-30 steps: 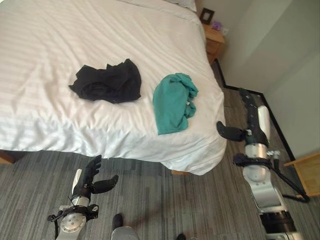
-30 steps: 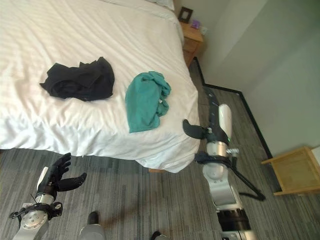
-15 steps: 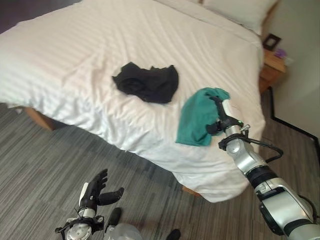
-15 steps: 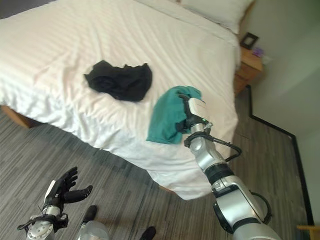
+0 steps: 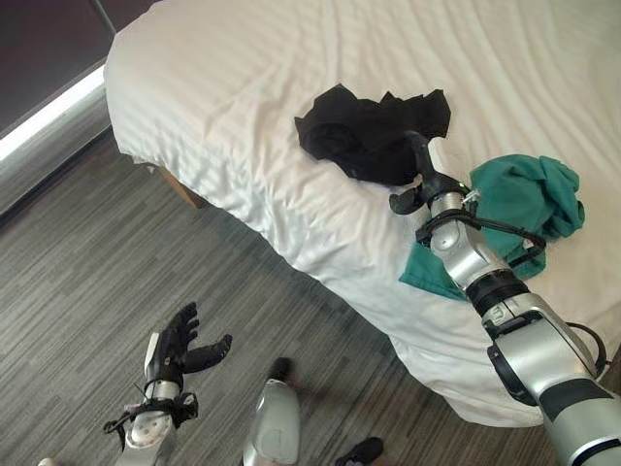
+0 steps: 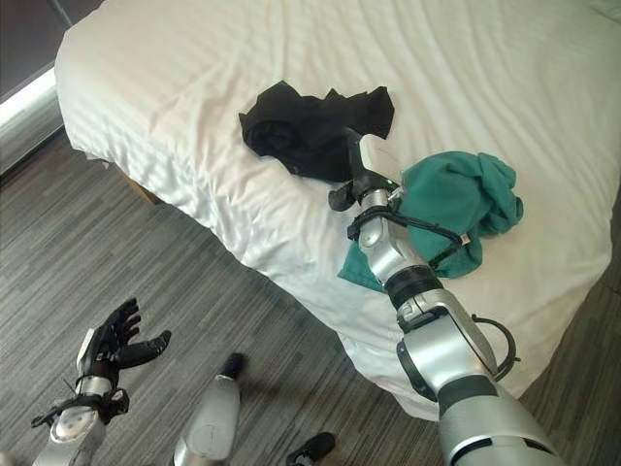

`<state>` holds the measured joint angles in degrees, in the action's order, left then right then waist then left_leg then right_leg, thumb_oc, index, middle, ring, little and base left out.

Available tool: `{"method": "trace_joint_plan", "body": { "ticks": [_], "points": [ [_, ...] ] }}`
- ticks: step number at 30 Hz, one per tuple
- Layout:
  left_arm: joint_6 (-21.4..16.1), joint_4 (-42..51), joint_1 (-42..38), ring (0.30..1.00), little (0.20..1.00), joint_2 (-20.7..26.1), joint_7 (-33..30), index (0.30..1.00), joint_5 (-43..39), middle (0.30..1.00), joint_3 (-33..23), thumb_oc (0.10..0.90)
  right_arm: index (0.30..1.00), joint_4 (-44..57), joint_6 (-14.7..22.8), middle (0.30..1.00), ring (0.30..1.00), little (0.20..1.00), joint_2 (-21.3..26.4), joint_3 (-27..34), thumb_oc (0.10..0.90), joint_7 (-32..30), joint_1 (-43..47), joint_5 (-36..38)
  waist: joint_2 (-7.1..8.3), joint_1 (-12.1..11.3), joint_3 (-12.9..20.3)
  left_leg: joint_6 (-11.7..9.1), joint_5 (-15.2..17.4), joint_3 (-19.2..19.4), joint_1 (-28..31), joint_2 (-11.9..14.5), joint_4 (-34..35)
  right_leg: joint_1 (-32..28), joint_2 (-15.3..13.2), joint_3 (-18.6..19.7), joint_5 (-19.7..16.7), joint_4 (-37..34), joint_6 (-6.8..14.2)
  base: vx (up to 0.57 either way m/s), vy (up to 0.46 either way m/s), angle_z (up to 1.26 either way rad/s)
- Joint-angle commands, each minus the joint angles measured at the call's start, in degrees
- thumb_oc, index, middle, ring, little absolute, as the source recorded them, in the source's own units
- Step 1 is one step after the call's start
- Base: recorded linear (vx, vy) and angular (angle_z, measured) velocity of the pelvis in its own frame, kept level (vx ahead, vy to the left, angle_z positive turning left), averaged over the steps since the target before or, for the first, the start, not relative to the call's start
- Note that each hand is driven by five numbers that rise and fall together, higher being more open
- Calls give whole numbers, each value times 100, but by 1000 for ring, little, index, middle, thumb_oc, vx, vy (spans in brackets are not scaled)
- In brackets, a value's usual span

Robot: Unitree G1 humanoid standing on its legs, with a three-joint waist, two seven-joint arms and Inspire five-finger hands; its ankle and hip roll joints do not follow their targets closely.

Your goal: Pick up bed clothes into laundry basket.

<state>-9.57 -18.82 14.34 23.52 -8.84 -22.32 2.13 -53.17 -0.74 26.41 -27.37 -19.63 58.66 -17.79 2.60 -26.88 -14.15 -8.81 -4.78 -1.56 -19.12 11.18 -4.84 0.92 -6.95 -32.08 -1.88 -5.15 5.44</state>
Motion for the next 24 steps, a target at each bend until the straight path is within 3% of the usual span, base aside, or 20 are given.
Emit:
{"method": "trace_joint_plan", "body": {
  "ticks": [1,4,10,14,21,24],
  "points": [
    [-315,272,-152,900,900,581,71,900,-43,900,-165,800,900,268,176,900,900,900,465,-196,800,-468,976,-39,486,-182,42,-150,-319,98,-267,62,919,-357,-91,116,370,15,499,218,123,-54],
    [-224,89,-95,900,900,574,141,900,61,900,-108,800,900,477,140,900,900,900,460,-91,800,-428,780,-129,596,-1,199,-93,-419,190,123,-19,984,-505,-112,201,298,15,511,213,193,-10],
    [-127,-107,-200,900,900,723,217,900,295,900,-15,800,900,1085,-14,900,900,900,386,92,800,-350,212,-461,944,418,321,159,-88,414,805,-198,984,-708,-443,637,-91,171,714,139,183,-15],
    [-70,-210,-210,900,900,769,243,900,447,900,23,800,900,1391,-90,900,900,900,322,270,800,-323,7,-590,1095,534,319,283,40,582,934,-288,984,-608,-661,690,-357,352,845,13,139,-37],
    [-89,-375,-187,900,900,779,210,900,413,900,-99,800,900,1118,-76,900,900,900,68,204,800,-248,66,-446,1197,412,166,306,90,910,921,-158,984,-343,-810,584,-777,272,956,-52,32,-30],
    [-140,-657,-334,900,900,699,224,900,285,900,-8,800,900,313,-79,900,900,900,-40,-22,800,-153,368,-332,1163,267,4,266,27,829,613,-138,984,-193,-765,492,-833,112,956,-71,-14,-3]
  ]
}}
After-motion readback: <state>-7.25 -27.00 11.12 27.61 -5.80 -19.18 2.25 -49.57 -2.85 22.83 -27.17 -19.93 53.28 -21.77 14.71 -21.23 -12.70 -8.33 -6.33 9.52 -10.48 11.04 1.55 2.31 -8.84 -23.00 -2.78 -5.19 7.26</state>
